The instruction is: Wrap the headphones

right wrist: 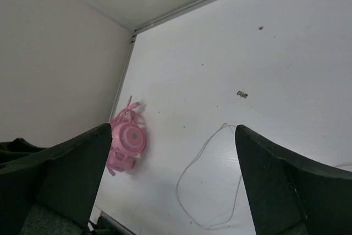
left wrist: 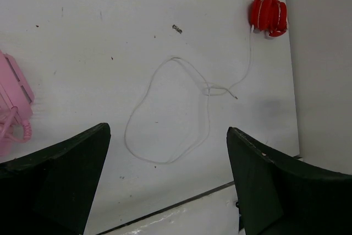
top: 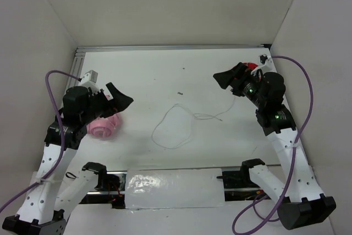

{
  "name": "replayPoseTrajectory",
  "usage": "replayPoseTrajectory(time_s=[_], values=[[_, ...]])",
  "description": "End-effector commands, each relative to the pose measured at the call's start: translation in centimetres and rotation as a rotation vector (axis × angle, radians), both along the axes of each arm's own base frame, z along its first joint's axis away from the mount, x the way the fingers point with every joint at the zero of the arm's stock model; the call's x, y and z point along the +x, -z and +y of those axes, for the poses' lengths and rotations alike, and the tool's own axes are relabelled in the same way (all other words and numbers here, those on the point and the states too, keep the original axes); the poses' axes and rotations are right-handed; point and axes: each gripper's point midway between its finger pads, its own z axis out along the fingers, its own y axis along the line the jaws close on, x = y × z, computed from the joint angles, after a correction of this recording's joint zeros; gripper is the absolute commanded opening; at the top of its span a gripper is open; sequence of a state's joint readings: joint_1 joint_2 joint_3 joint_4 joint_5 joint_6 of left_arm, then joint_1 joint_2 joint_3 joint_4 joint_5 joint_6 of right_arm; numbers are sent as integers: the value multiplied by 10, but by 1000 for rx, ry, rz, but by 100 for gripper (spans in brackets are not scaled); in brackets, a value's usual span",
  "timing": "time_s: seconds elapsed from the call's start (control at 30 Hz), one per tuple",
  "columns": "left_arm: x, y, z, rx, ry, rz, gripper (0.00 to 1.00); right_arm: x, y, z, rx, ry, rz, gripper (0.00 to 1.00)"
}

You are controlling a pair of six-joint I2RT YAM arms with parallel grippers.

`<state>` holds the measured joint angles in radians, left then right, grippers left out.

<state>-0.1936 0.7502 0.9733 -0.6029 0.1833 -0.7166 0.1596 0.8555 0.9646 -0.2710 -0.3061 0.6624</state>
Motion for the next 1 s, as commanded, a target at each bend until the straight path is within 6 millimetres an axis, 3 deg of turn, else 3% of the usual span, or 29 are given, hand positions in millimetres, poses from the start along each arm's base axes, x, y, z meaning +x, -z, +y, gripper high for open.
replayPoseTrajectory(time_s=[0.0,0.13,0.17,0.23,0.27,0.3,0.37,0.4,0.43,0.47,0.57,0.6,0.63,0.7,0.73,0.8,0.83,0.97], values=[[-3,-24,2,-29,-23,-58,99,2,-29,-15,-31,88,-58,100],[-3,-21,1,-31,-19,-54,99,14,-3,-54,-111,315,29,100],[-1,-19,0,-31,-16,-47,99,26,13,-91,-149,533,95,100],[-1,-18,-1,-32,-10,-43,99,26,27,-102,-187,591,158,100],[1,-16,-2,-30,-7,-33,99,29,23,-118,-213,655,177,100],[2,-14,-2,-25,-6,-25,99,37,46,-134,-283,729,279,100],[5,-8,-3,-20,-6,-1,99,48,48,-162,-316,828,328,100],[6,-6,-3,-16,-3,6,99,58,67,-171,-347,839,405,100],[9,-2,-4,-9,-1,20,99,67,63,-176,-343,842,408,100],[10,-3,-4,-6,2,21,99,70,68,-199,-333,881,440,100],[16,2,-3,1,-17,48,99,101,85,-219,-284,835,460,100],[17,2,-2,4,-20,49,99,112,101,-238,-266,853,495,100],[19,4,-2,13,-16,50,99,120,99,-248,-271,858,493,100],[20,4,-2,19,-16,41,99,130,114,-271,-291,874,548,100],[21,3,-2,26,-11,30,99,147,126,-283,-304,876,586,100],[23,-1,-3,24,-3,-20,99,155,142,-295,-328,851,654,100],[23,4,-3,32,7,-31,99,171,151,-302,-339,841,672,100],[23,-1,-9,21,58,-137,99,200,168,-311,-368,794,656,100]])
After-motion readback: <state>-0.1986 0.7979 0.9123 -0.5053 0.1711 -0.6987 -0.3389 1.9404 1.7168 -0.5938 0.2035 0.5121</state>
